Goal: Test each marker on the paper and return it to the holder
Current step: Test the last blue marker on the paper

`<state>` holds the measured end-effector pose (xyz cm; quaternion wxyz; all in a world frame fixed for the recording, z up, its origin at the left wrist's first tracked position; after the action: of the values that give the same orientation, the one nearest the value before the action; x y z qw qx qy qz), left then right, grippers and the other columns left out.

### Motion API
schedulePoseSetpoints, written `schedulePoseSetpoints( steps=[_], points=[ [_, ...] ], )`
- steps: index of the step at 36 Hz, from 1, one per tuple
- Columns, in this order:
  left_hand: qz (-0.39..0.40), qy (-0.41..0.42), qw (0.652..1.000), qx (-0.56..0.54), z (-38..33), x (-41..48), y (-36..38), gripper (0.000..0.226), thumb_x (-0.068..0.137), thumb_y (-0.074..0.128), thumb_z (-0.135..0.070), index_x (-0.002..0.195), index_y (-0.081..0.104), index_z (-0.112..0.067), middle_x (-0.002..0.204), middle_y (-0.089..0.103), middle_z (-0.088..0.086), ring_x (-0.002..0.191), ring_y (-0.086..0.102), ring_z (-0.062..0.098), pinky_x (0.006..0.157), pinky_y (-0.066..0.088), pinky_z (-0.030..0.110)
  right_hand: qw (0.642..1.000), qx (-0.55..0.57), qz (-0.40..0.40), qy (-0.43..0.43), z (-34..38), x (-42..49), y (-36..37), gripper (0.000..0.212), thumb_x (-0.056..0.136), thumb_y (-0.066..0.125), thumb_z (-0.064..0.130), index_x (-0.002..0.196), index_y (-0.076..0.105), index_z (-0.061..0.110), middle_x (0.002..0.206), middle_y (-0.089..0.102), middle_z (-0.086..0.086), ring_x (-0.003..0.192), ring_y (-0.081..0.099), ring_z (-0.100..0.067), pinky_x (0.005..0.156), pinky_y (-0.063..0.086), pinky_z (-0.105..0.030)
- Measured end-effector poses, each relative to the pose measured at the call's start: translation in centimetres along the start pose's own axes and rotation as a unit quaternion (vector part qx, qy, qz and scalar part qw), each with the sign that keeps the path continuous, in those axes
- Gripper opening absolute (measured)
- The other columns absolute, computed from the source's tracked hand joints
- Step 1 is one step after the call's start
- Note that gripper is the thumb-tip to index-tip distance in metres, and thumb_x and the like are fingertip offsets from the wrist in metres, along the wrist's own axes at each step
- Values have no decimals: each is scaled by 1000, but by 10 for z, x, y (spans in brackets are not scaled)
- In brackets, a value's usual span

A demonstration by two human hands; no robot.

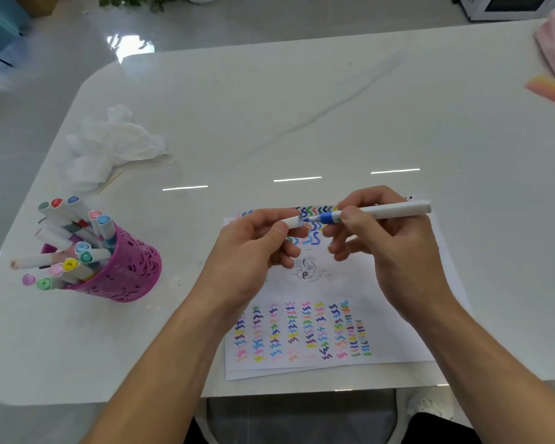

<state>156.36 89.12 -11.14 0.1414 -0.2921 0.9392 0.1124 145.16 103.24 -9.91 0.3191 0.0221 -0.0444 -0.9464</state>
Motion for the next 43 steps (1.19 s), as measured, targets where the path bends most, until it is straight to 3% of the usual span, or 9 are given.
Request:
schedulePoseSetpoints(
  steps=[4, 10, 15, 24, 32, 43],
  points=[
    [14, 25, 999, 36, -1, -1, 4, 23, 104, 49, -6, 114, 70, -11, 96, 77, 8, 74, 62, 15, 68, 53, 26, 1000, -6, -1, 1, 0, 0, 0, 12, 91, 63, 19, 93, 66, 8, 77, 77, -11, 63, 71, -23, 57, 58, -31],
    [34, 41, 995, 79, 1, -2, 8, 22, 103, 53, -9, 109, 72, -20, 77, 74, -6, 70, 64, 11, 69, 55, 21, 999, -36, 3, -7, -3, 0, 0, 10, 102, 65, 12, 93, 68, 9, 76, 77, -9, 63, 73, -24, 58, 59, -29],
    [31, 47, 995, 80, 0, -2, 8, 20, 100, 60, -11, 104, 75, -22, 89, 77, 3, 71, 65, 12, 69, 56, 23, 1000, -26, -7, -10, -1, 2, -2, 11, 97, 69, 17, 87, 72, 14, 72, 75, -8, 58, 69, -22, 57, 56, -27],
    [-7, 87, 994, 68, -2, -2, 8, 15, 96, 65, -7, 98, 77, -16, 79, 76, 6, 65, 67, 13, 63, 54, 21, 1000, 21, 5, 13, -2, 1, -1, 13, 97, 68, 12, 91, 69, 1, 74, 75, -15, 62, 72, -25, 59, 59, -29],
    [-23, 129, 988, 76, -7, -8, 14, 19, 95, 64, -3, 97, 76, -18, 76, 75, 4, 62, 67, 12, 62, 55, 21, 997, 68, 14, 29, -2, -1, -1, 21, 90, 69, 22, 92, 68, 1, 78, 75, -20, 66, 74, -30, 62, 60, -32],
    [-43, 158, 983, 88, -13, -12, 15, 15, 94, 67, -6, 100, 77, -15, 76, 76, 4, 64, 69, 12, 64, 56, 21, 994, 101, 16, 36, -6, -4, 3, 13, 94, 68, 22, 92, 74, 11, 81, 76, -19, 70, 75, -31, 67, 60, -32]
  ],
)
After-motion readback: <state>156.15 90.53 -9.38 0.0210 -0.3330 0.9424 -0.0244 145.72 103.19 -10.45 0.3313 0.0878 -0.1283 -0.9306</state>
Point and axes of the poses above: each hand's wrist, its own x-axis towards the middle knuckle, its own y-axis out of the palm, z = x × y, the point moved 4 cm from there along x, towards the middle knuckle
